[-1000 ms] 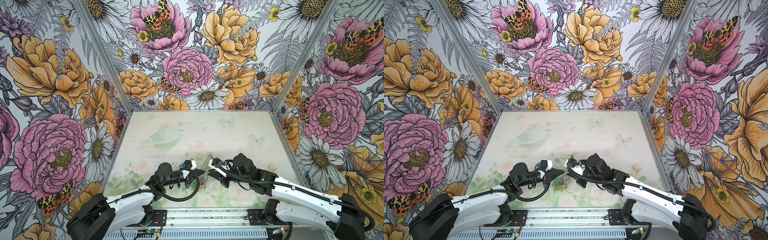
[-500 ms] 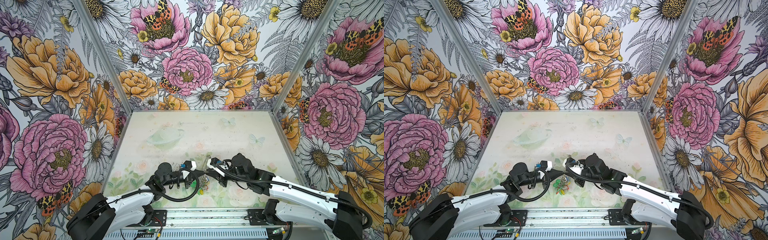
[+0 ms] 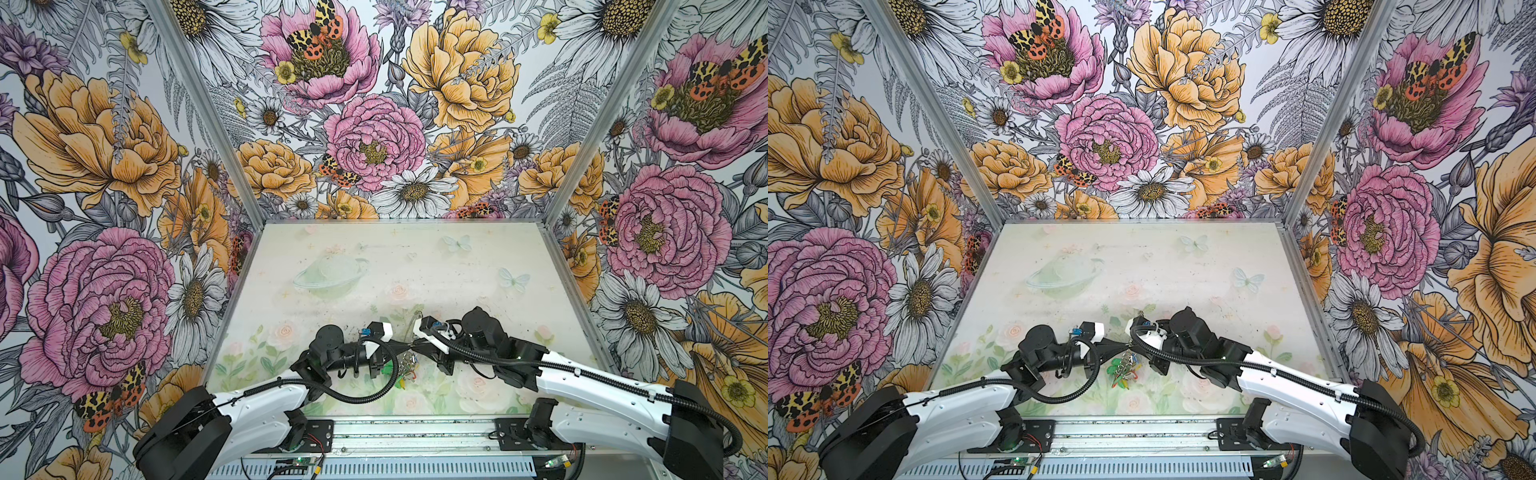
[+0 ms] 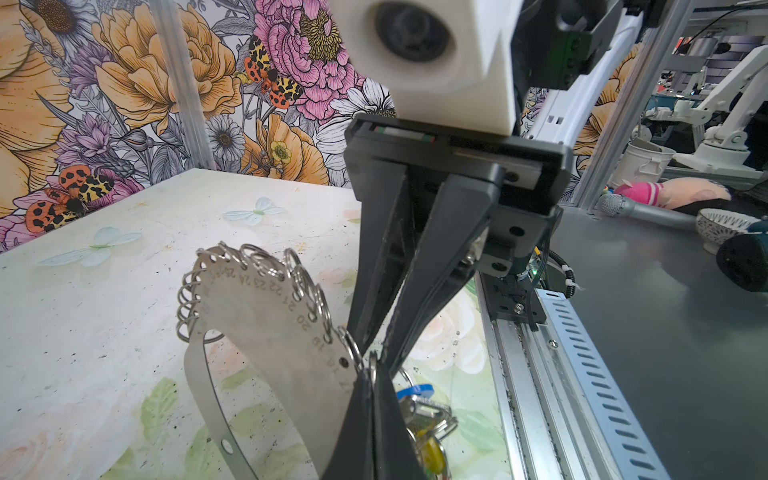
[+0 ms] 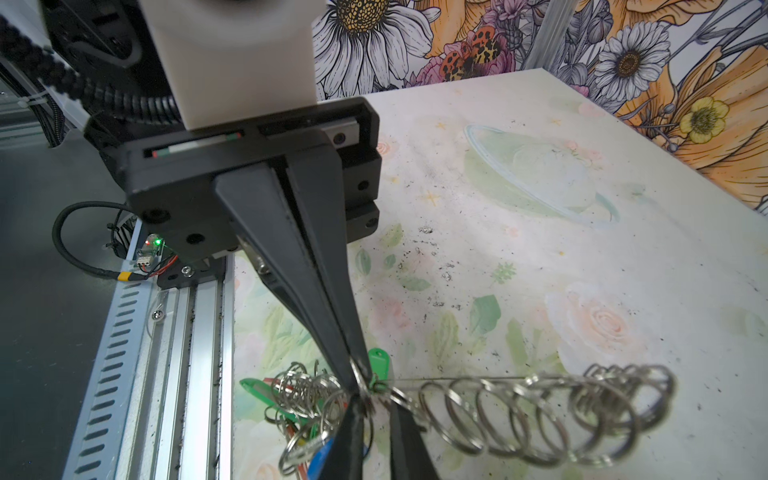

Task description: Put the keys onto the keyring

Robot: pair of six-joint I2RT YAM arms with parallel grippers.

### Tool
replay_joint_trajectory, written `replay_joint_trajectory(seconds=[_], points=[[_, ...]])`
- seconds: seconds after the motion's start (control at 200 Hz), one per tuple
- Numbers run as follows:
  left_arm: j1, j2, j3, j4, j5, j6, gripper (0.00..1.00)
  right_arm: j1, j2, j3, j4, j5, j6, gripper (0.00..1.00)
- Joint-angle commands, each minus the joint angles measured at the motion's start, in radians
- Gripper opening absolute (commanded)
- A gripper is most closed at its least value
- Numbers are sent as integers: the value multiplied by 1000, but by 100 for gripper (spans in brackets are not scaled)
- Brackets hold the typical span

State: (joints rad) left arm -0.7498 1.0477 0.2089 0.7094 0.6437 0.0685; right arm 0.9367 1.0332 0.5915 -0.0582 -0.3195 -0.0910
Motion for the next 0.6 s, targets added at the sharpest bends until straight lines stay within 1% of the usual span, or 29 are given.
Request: replay_joint_trajectory(seconds=[0.0, 0.04, 0.135, 0.24, 0.36, 0.455, 0.535, 0.595], points=[[-12, 8, 10, 99, 42, -2, 0, 8, 8, -8, 57, -20, 7, 10], [-14, 10, 13, 92, 40, 4, 0, 8, 5, -8, 55, -20, 7, 8], [-23, 12, 25, 33, 17, 38, 0, 9, -4, -5, 49, -18, 6, 0], [-27, 5, 27, -3, -5, 62, 0, 9, -13, 7, 23, -2, -1, 0], [-25, -30, 31, -87, -32, 100, 14, 7, -16, 34, -40, 13, -18, 0], [-24, -72, 29, -157, -65, 134, 26, 8, 4, 89, -148, 23, -41, 0], [-24, -98, 23, -190, -88, 156, 31, 9, 35, 148, -262, 42, -61, 0], [-25, -107, 23, -202, -96, 167, 32, 12, 54, 182, -321, 55, -69, 0]])
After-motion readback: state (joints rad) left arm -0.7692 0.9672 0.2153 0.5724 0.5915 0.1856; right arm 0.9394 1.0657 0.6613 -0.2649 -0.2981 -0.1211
